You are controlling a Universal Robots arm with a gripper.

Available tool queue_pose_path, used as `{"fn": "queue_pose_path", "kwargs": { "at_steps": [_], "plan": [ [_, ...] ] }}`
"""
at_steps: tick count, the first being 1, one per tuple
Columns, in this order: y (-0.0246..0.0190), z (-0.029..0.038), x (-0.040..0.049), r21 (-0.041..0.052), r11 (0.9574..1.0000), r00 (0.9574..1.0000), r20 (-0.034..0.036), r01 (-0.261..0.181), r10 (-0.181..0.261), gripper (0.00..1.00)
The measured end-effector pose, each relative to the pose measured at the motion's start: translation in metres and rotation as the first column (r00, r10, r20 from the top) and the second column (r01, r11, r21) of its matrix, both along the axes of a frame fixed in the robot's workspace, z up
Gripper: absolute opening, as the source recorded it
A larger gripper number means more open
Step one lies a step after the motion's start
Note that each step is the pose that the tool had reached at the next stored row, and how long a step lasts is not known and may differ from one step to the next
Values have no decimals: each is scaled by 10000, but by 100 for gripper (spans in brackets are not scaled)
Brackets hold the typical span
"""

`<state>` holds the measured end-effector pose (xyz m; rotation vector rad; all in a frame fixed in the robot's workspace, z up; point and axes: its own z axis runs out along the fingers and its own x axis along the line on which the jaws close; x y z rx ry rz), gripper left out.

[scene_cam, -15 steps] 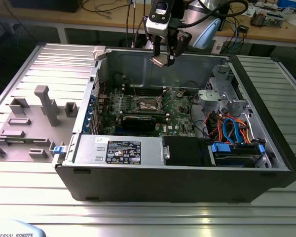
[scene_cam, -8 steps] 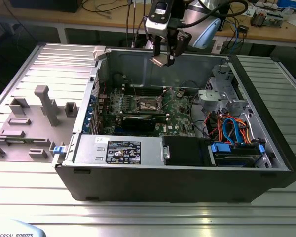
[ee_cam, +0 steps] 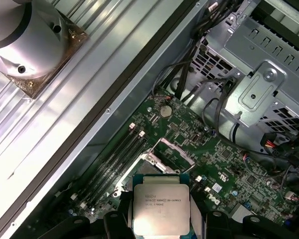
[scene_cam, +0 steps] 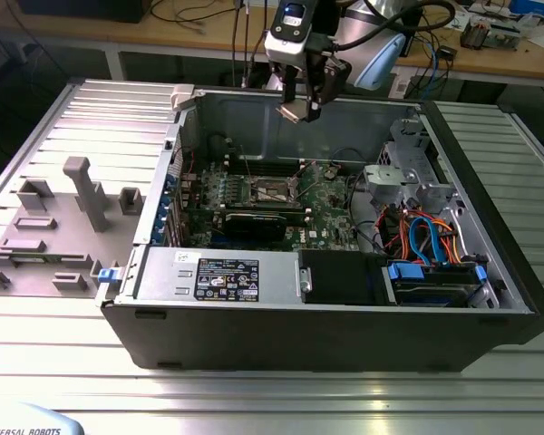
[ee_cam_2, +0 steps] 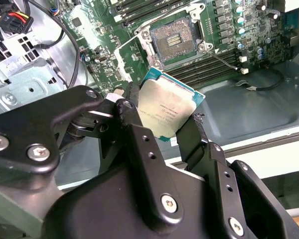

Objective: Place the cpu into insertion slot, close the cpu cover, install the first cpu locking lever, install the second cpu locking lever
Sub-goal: 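Place the cpu into insertion slot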

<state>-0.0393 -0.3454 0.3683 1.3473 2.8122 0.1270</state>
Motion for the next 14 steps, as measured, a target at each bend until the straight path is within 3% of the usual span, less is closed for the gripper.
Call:
{"fn": "queue_pose_path", "kwargs": {
  "at_steps": [7, 14],
  "plan": [
    [0, -1, 0, -3, 9991, 9991, 0, 419, -419, 54],
    [0, -1, 0, -2, 9990, 9990, 0, 448, -448, 54]
  ]
}}
